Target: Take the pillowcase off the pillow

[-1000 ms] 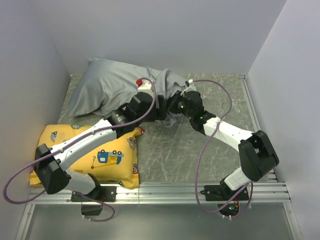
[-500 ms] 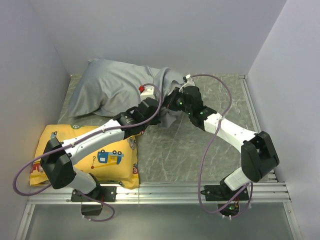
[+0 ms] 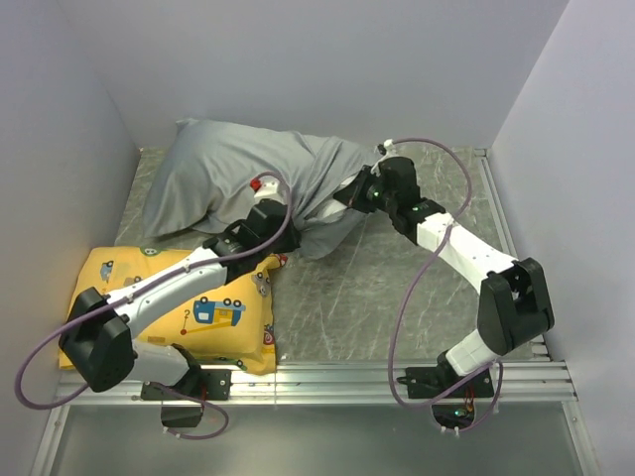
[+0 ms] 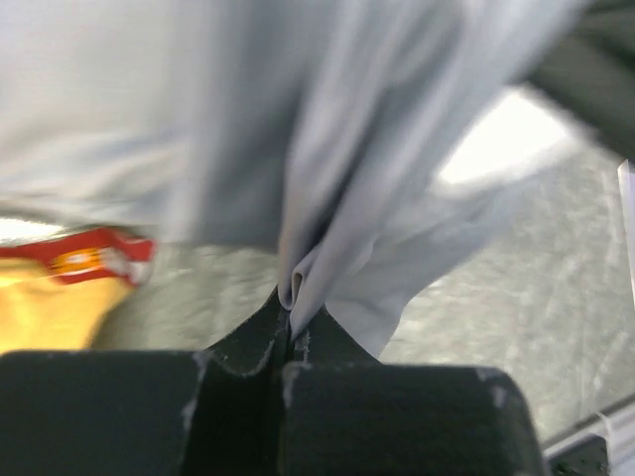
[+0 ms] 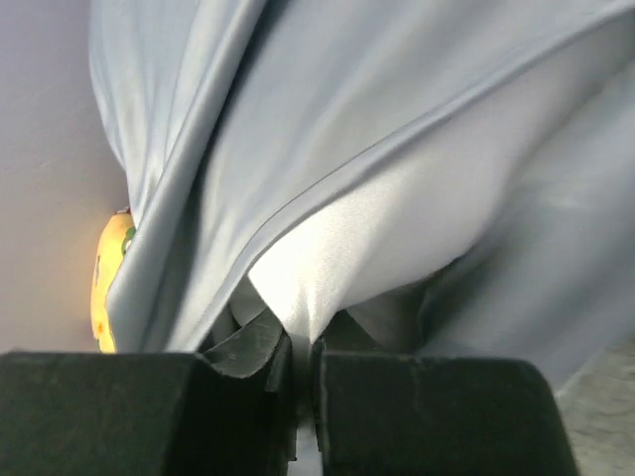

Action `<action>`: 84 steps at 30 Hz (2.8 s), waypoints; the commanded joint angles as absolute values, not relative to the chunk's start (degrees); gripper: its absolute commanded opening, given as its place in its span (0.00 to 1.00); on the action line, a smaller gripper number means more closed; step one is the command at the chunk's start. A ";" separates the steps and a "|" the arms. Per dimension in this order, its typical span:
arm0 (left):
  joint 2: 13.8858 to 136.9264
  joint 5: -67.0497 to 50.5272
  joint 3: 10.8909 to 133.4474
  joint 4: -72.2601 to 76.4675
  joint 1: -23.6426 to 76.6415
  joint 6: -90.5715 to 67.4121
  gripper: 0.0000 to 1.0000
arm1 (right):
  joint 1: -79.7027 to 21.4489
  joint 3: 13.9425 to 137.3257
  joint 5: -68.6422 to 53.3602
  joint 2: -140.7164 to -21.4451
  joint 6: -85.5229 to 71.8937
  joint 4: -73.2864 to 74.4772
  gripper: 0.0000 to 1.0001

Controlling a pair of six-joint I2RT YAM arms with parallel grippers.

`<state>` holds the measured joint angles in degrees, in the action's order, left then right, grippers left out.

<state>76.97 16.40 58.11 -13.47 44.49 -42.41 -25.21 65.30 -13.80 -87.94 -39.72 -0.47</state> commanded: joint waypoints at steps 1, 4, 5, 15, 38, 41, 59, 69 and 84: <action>76.29 11.88 54.49 -20.75 39.91 -41.57 0.00 | -20.92 65.84 -11.59 -82.80 -37.36 -9.41 0.05; 79.53 9.76 56.59 -18.46 38.94 -40.87 0.00 | -21.01 57.86 -12.74 -80.43 -37.97 -11.68 0.14; 81.80 8.54 57.30 -17.76 38.94 -40.96 0.01 | -21.01 55.40 -13.01 -79.11 -38.32 -12.73 0.17; 92.89 8.35 58.36 -14.42 38.94 -39.90 0.01 | -19.34 44.72 -13.44 -73.49 -37.79 -12.50 0.00; 91.85 8.53 52.55 -11.78 22.50 -42.63 0.06 | -12.38 68.34 -26.02 -70.24 -45.09 -3.15 0.00; 91.41 7.91 53.87 -10.99 22.67 -42.98 0.24 | -19.93 57.89 -20.17 -64.88 -42.29 -4.22 0.00; 72.95 10.72 63.61 -21.27 32.51 -35.25 0.66 | -31.29 18.73 -11.86 -64.86 -47.90 -26.45 0.00; 99.16 9.32 97.87 -27.32 41.57 -16.38 0.82 | -33.13 18.37 -9.85 -69.43 -47.46 -27.51 0.00; 124.45 1.40 125.16 -33.85 44.12 -5.80 0.88 | -33.40 20.21 -7.21 -71.72 -45.53 -24.87 0.00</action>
<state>128.38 4.38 125.36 -35.59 43.83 -7.84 -33.04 19.40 -10.39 -70.39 -47.57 -28.21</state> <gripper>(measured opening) 0.882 0.160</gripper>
